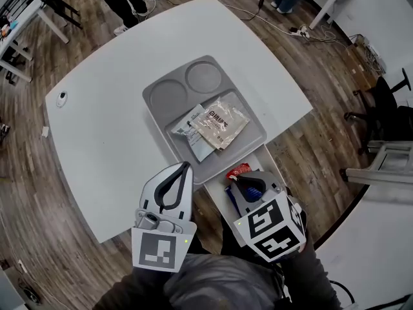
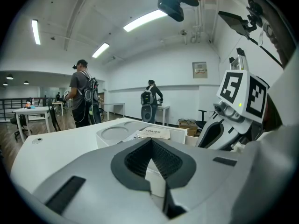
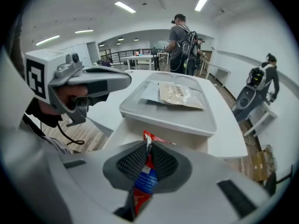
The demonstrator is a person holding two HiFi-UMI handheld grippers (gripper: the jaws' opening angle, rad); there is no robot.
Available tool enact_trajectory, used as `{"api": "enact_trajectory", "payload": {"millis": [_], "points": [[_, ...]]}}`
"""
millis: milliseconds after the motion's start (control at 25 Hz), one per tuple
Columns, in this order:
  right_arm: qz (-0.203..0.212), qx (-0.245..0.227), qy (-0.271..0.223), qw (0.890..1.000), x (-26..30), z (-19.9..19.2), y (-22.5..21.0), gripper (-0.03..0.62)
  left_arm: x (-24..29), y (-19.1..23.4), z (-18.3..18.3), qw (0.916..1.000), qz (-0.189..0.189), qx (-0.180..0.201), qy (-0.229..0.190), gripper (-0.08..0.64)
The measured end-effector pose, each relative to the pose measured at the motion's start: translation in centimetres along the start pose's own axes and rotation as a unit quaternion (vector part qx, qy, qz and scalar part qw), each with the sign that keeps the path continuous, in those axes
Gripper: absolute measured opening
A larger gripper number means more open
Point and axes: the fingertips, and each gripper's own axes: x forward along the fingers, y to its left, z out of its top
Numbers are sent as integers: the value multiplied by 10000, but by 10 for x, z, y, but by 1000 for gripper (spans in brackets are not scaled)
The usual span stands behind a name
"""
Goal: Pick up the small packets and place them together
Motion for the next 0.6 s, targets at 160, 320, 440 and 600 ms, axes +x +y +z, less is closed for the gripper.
{"api": "enact_trajectory", "payload": {"millis": [160,320,440,600], "points": [[34,28,-316,9995,-32,12,9,32,-9,-4,10,9999,-29,102,-100,0],[-71,6,-615,9981,-62,28,10,32,-13,-12,28,9992,-123,246,-291,0],[-217,-79,-815,9964,-78,46,5,32,-15,-13,48,9981,-137,294,-521,0],[-347,-205,-1042,9937,-90,77,-7,32,-22,-5,70,9967,-19,305,-757,0]]}}
